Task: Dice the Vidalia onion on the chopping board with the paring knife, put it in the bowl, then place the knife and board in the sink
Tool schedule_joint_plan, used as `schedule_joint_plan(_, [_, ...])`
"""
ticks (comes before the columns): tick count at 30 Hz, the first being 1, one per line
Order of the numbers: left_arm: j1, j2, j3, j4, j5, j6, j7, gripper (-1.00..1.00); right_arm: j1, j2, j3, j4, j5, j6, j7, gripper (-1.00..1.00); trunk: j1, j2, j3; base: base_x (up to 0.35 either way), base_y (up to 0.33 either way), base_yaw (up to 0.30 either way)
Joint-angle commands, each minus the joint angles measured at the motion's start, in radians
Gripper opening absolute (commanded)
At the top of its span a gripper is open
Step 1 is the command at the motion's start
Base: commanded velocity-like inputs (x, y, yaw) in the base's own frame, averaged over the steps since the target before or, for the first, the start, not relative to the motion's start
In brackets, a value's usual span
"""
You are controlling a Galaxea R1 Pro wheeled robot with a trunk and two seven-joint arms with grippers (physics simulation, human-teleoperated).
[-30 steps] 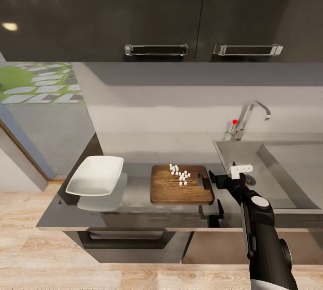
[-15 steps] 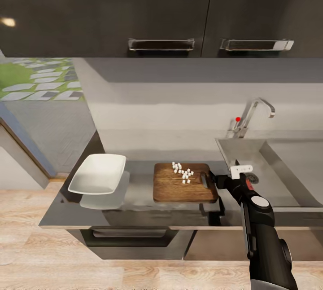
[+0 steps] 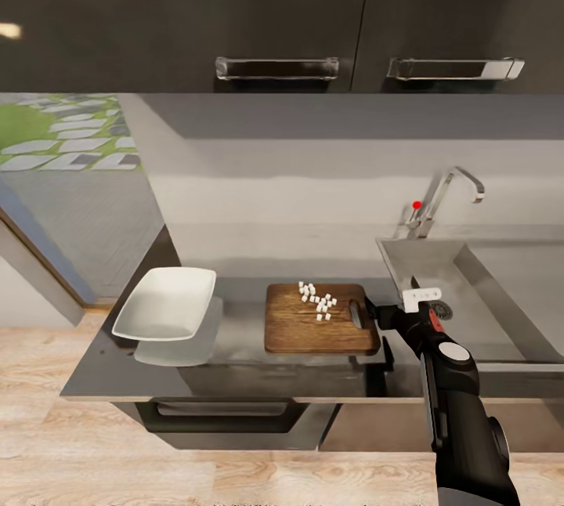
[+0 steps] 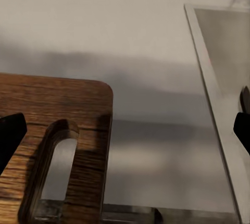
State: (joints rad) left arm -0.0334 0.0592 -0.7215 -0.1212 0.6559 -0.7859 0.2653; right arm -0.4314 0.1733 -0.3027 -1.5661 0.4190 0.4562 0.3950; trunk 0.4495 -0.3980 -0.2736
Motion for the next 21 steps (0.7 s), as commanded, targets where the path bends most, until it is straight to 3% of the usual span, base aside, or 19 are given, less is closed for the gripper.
schedule_joint_plan(1, [0.000, 0.001, -0.009, -0.002, 0.001, -0.001, 0.009, 1.00, -0.001, 0.001, -0.003, -0.001, 0.010, 0.002, 0.010, 1.00, 0.001, -0.002, -0.003, 0.009, -0.008, 0.000])
schedule_joint_plan(21, [0.000, 0.001, -0.009, 0.000, 0.001, 0.000, 0.009, 1.00, -0.001, 0.001, -0.003, 0.000, 0.010, 0.002, 0.008, 1.00, 0.001, -0.002, -0.032, 0.001, -0.001, 0.000])
